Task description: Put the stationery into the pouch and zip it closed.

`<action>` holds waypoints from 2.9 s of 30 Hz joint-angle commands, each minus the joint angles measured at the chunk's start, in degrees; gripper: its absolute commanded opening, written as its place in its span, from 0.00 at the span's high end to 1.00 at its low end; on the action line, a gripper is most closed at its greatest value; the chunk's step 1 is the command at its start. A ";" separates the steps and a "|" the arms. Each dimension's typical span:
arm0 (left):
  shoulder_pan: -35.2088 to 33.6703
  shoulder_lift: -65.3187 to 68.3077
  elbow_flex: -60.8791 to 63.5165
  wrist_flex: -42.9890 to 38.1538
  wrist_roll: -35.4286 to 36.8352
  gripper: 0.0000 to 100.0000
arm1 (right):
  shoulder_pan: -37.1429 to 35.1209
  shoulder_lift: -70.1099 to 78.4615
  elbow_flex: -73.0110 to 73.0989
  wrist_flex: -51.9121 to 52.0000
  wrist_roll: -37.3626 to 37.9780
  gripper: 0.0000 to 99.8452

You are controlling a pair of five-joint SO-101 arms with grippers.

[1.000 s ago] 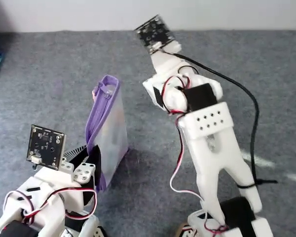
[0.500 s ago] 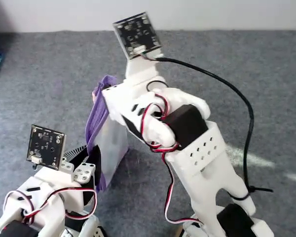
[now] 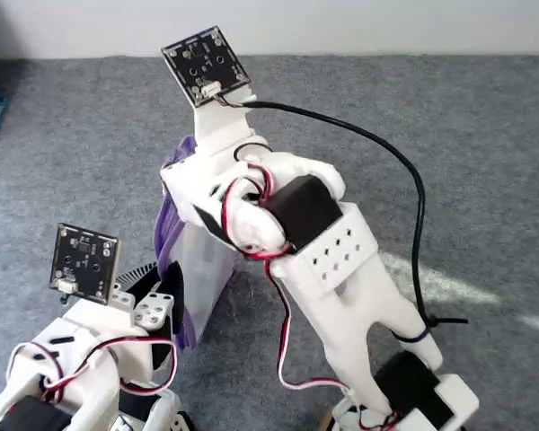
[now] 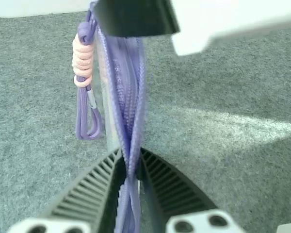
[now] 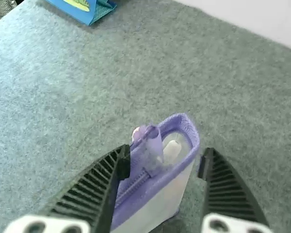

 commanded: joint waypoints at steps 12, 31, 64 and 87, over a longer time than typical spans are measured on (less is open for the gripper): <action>0.44 -0.97 -0.48 0.00 -2.11 0.99 | 7.16 4.53 0.00 -4.44 7.91 0.95; 0.09 -0.44 -0.31 -6.42 1.67 0.69 | 1.71 1.27 -6.15 13.23 6.24 0.99; -2.99 -0.88 7.25 -26.99 -26.29 0.99 | 13.85 -17.27 -6.07 23.34 0.35 0.99; 15.74 -1.05 30.37 -27.25 -19.87 0.99 | 14.90 -5.93 -5.71 23.96 -2.55 0.84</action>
